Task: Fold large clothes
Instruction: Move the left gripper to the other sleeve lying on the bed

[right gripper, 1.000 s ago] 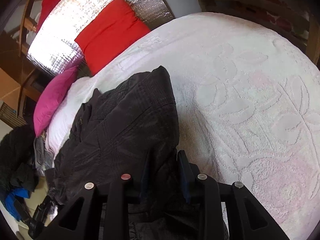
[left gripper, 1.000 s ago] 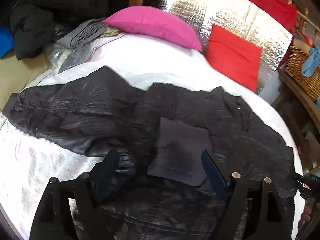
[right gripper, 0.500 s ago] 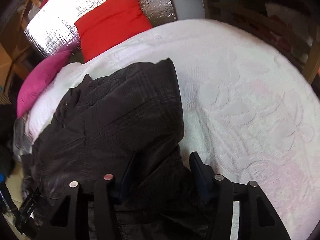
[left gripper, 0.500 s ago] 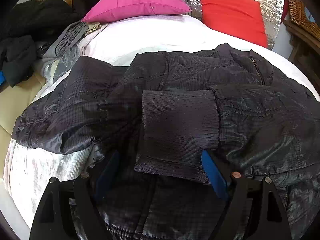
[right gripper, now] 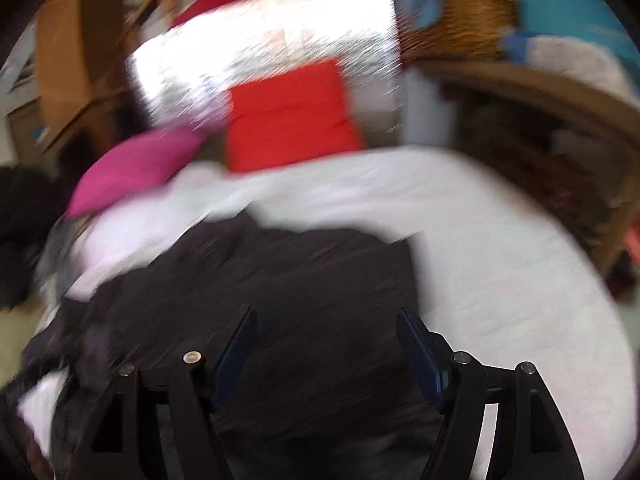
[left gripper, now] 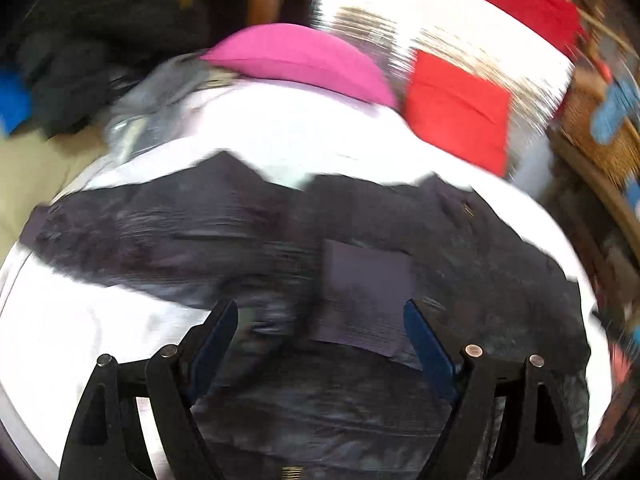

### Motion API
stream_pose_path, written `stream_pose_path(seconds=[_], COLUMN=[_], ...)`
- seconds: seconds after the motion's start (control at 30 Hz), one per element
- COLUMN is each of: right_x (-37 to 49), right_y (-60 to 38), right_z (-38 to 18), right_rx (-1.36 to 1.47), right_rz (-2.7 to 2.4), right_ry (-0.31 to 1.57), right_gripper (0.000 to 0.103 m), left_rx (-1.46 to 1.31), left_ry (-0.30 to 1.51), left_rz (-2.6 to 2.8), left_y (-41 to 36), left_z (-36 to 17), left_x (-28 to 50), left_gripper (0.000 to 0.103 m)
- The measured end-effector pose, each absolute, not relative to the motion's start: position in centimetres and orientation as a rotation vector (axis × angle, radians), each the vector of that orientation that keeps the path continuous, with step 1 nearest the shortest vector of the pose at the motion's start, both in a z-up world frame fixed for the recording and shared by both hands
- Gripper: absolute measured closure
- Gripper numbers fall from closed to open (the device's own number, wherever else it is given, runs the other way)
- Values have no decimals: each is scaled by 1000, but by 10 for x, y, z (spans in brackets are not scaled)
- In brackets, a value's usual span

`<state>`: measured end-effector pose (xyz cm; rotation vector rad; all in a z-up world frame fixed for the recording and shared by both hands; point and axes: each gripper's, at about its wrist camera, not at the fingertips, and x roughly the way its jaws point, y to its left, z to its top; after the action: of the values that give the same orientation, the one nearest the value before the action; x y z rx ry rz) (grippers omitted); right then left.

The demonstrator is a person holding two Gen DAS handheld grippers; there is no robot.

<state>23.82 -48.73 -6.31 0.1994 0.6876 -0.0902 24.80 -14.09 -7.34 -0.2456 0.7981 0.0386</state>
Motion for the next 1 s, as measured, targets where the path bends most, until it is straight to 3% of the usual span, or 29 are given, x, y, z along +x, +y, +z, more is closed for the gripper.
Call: stream_pose_path(seconds=[0.3,0.57,0.67,1.0], right_x=[266,256,272,255], right_y=[-405,-404,-403,-412], right_z=[-130,-98,-119,-97], right_rx=[9,97,98,138], right_rz=[23,48,47,77], right_ry=[977,837,954,900], right_gripper=[28,29,44,47], left_rx=[-506,-611,-663,-890], left_ry=[798,786,792,754], left_rz=[320,528,597,609], left_y=[-7,84,122,192], left_z=[-82,-96,-109,-156], left_x=[228,214,212,218], left_gripper=[17,18,18,19])
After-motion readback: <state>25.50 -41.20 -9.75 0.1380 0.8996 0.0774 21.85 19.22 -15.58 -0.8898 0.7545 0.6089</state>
